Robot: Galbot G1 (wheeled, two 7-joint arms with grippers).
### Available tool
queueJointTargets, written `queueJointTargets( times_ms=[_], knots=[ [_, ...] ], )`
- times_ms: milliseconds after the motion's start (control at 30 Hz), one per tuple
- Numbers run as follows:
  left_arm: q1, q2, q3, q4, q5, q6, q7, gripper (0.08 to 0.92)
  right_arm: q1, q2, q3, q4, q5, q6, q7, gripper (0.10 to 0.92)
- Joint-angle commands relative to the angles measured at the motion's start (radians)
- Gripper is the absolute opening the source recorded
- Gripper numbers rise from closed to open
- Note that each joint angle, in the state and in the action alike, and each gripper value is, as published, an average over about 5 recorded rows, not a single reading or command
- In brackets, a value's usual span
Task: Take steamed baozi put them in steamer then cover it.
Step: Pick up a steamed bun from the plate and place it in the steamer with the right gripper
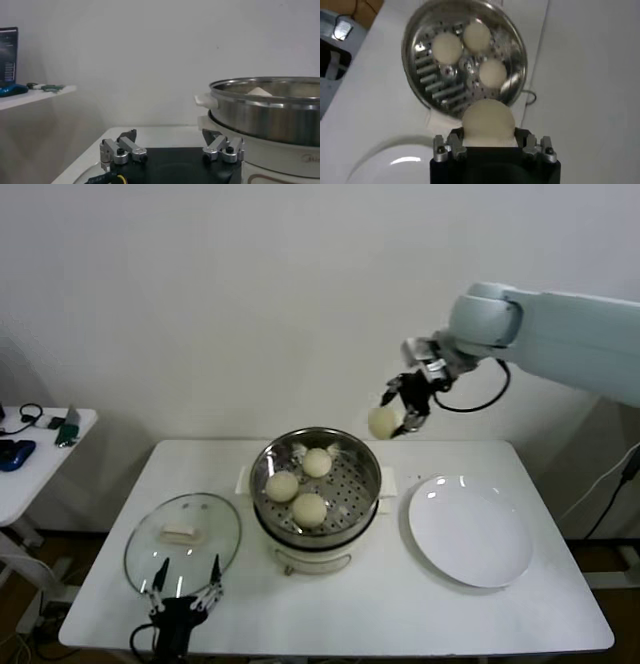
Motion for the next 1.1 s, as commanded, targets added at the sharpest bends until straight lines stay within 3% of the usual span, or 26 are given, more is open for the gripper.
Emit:
queueJointTargets(
  times_ms=[33,500,933,1100],
  knots=[
    [0.006,0.005,-0.006,-0.008,-0.007,0.002,0.000,0.823,-0.093,0.194,-0.045,0.094,0.057,-0.103,0.129,0.670],
    [0.002,0.007,-0.012,0.002,-0.009,0.004,0.000,0.823,-0.328,0.205,-0.027,-0.108,-0.135,-0.107,0.155,0.670],
    [-0.001,0.007,-0.015,0.004,-0.011,0.006,-0.001,0.823,-0.366,0.233,0.012,-0.154,-0.145,-0.101,0.160,0.683],
    [0.001,0.007,-0.017,-0.002,-0.013,0.007,0.000,0.823,-0.309,0.210,0.041,-0.148,-0.084,-0.079,0.136,0.755]
  ],
)
